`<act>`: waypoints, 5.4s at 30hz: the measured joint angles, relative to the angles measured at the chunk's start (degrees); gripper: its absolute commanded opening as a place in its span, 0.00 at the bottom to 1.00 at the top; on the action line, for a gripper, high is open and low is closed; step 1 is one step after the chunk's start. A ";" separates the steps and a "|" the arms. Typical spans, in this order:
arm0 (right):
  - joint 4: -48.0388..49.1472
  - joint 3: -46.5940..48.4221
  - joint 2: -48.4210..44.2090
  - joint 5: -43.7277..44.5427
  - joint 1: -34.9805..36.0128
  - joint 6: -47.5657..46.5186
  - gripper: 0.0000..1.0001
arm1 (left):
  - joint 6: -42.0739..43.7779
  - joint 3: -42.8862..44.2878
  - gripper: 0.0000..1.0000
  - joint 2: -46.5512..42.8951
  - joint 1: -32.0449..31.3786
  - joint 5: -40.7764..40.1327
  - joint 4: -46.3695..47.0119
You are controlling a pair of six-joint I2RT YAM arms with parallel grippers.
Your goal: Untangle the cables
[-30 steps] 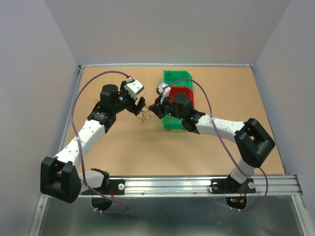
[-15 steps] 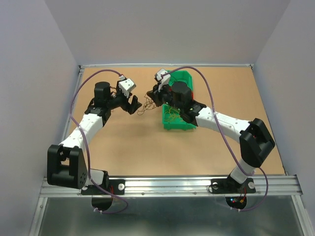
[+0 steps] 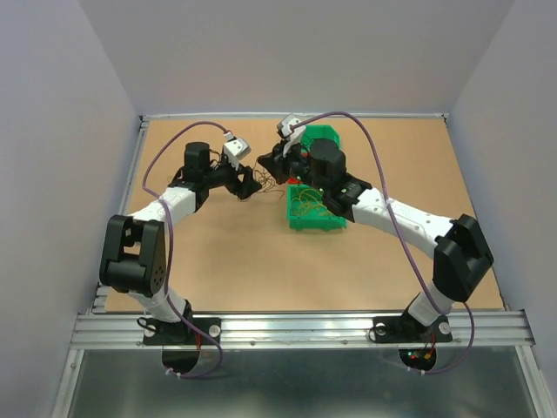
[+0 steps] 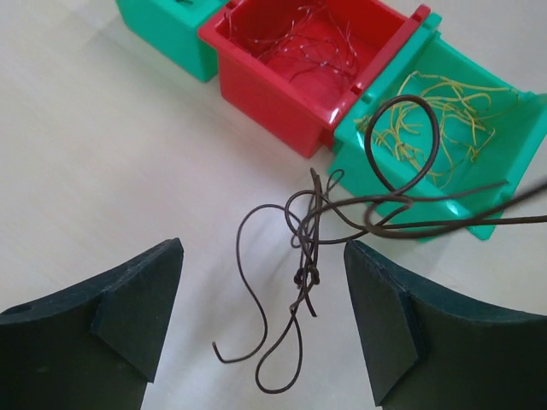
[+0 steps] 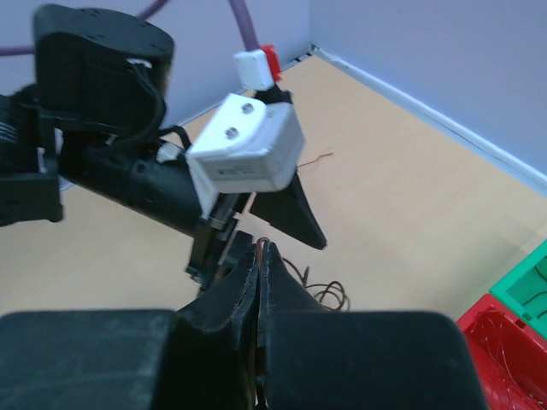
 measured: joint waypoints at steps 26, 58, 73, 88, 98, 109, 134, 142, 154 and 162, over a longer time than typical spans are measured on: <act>1.38 8.48 4.33 -5.01 -12.70 3.43 0.00 | -6.23 30.53 0.00 11.06 -2.29 -2.03 -5.81; 1.36 20.59 18.14 -12.76 -21.14 8.20 0.01 | 5.97 44.37 0.73 37.86 -3.45 1.44 -23.37; 1.44 20.59 18.14 -12.39 -21.14 8.07 0.00 | 0.39 59.63 0.00 48.50 -8.83 -5.25 -27.08; 2.73 19.87 18.12 -12.50 -25.00 10.25 0.01 | 0.22 64.24 0.00 42.27 -6.54 -8.31 -32.48; 3.63 19.89 18.12 -14.08 -30.08 13.05 0.00 | -3.50 75.69 0.00 42.27 -7.23 -9.42 -29.51; 4.00 19.89 20.20 -19.67 -34.62 16.09 0.01 | -10.51 77.66 0.00 48.09 -13.70 -11.19 -16.70; -10.58 20.81 34.21 -23.21 -35.54 15.28 0.01 | -22.34 84.30 0.18 61.37 -15.74 -20.15 -7.87; -14.34 24.63 34.86 -19.96 -35.41 14.23 0.01 | -21.03 75.52 0.31 58.34 -15.78 -17.86 -8.28; -25.24 33.24 38.91 -18.95 -32.33 7.04 0.01 | -16.13 67.01 0.53 47.63 -15.78 -16.04 -10.03; -33.64 37.03 41.62 -19.89 -29.57 0.07 0.03 | -12.35 55.06 0.55 33.35 -15.74 -16.72 -10.67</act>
